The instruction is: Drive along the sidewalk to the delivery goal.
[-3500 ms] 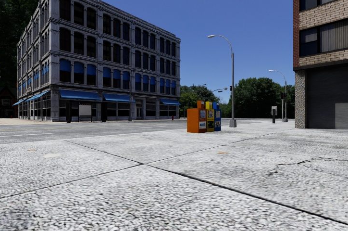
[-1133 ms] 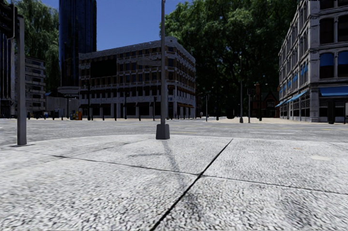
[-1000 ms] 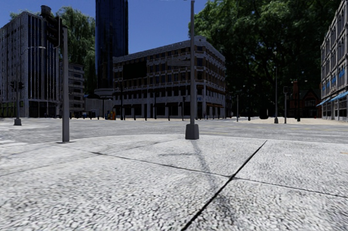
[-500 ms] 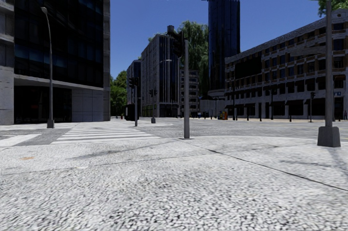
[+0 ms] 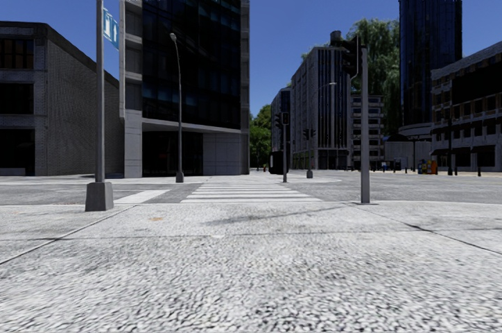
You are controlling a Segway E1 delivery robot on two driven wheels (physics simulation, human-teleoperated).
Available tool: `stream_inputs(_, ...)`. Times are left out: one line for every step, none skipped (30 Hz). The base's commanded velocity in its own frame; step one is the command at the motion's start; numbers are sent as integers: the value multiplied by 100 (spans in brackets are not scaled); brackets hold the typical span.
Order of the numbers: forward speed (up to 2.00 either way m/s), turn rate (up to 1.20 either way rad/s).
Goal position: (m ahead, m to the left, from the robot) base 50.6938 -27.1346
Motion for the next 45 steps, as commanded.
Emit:
stream_inputs(200, 0)
stream_inputs(200, 0)
stream_inputs(200, 0)
stream_inputs(200, 0)
stream_inputs(200, 0)
stream_inputs(200, 0)
stream_inputs(200, 0)
stream_inputs(200, 0)
stream_inputs(200, 0)
stream_inputs(200, 0)
stream_inputs(200, 0)
stream_inputs(200, 0)
stream_inputs(200, 0)
stream_inputs(200, 0)
stream_inputs(200, 0)
stream_inputs(200, 0)
stream_inputs(200, 0)
stream_inputs(200, 0)
stream_inputs(200, 0)
stream_inputs(200, 0)
stream_inputs(200, 0)
stream_inputs(200, 0)
stream_inputs(200, 0)
stream_inputs(200, 0)
stream_inputs(200, 0)
stream_inputs(200, 0)
stream_inputs(200, 0)
stream_inputs(200, 0)
stream_inputs(200, 0)
stream_inputs(200, 0)
stream_inputs(200, 0)
stream_inputs(200, 0)
stream_inputs(200, 0)
stream_inputs(200, 0)
stream_inputs(200, 0)
stream_inputs(200, 0)
stream_inputs(200, 0)
stream_inputs(200, 0)
stream_inputs(200, 0)
stream_inputs(200, 0)
stream_inputs(200, 0)
stream_inputs(200, 0)
stream_inputs(200, 0)
stream_inputs(200, 0)
stream_inputs(200, 0)
